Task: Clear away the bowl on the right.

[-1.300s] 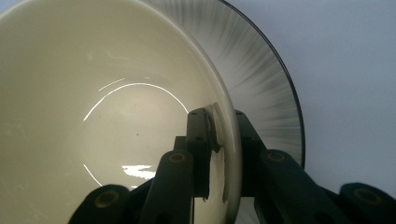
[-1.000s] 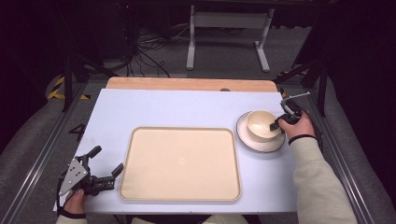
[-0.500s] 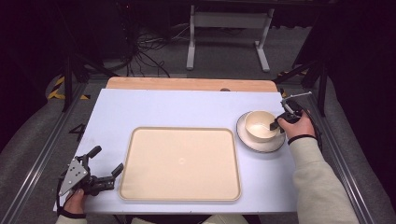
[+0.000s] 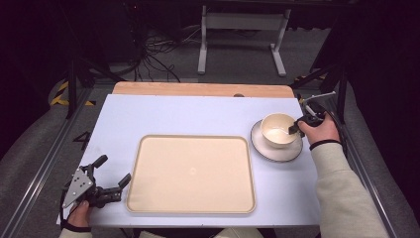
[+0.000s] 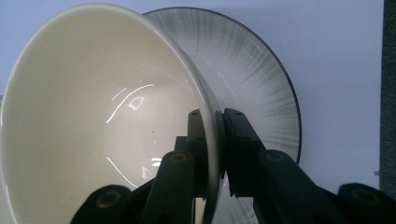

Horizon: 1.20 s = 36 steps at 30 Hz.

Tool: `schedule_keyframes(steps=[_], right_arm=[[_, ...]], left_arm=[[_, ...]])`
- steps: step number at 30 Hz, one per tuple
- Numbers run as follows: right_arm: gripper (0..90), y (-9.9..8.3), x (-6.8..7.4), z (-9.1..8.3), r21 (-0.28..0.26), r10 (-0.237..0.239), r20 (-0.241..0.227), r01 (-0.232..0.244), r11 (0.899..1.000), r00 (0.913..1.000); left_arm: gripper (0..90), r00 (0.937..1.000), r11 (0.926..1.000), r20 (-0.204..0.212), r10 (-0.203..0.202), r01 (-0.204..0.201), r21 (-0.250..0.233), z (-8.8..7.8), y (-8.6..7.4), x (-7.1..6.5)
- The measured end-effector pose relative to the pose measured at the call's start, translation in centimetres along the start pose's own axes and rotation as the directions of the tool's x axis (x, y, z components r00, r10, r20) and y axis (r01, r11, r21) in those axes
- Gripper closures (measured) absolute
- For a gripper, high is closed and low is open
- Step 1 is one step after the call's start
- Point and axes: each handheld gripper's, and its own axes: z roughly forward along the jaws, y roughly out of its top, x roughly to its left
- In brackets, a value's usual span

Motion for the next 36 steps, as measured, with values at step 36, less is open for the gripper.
schedule_keyframes(steps=[36], right_arm=[[80.0,-0.1,6.6,-4.0,-0.019,-0.152,-0.088,0.15,0.988,0.9845]], left_arm=[[0.2,1.0,1.0,0.001,0.002,-0.002,0.004,0.0,0.0,0.0]])
